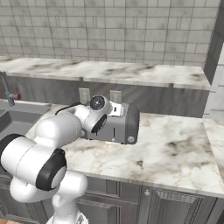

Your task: Start the toaster. Once the lever pops up, take the bread to the plate on the dining counter.

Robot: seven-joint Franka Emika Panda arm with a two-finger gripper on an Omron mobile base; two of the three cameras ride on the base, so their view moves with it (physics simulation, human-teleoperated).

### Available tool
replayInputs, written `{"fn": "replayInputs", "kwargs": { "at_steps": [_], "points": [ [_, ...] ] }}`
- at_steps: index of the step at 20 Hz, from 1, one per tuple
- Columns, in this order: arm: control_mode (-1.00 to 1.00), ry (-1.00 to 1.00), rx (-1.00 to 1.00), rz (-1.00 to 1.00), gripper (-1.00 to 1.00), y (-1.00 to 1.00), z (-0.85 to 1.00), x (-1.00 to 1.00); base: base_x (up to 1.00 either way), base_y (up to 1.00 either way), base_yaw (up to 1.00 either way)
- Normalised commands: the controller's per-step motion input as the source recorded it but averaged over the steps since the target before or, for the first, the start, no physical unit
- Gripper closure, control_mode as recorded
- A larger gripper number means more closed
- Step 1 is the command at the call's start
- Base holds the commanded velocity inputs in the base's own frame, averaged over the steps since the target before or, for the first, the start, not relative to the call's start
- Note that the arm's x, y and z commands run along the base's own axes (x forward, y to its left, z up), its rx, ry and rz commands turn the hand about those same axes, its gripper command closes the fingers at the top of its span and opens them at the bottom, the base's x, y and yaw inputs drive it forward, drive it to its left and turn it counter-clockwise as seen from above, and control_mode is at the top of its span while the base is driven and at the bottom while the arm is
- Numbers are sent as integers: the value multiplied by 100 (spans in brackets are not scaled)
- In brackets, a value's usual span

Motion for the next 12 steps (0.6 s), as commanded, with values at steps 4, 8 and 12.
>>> {"fn": "replayInputs", "kwargs": {
  "at_steps": [4, 8, 12],
  "points": [
    [-100, 0, 0, 0, -100, 0, 0, 0, 0, 0, 0],
    [-100, 0, 0, 0, -100, 0, 0, 0, 0, 0, 0],
    [-100, 0, 0, 0, -100, 0, 0, 0, 0, 0, 0]
  ]
}}
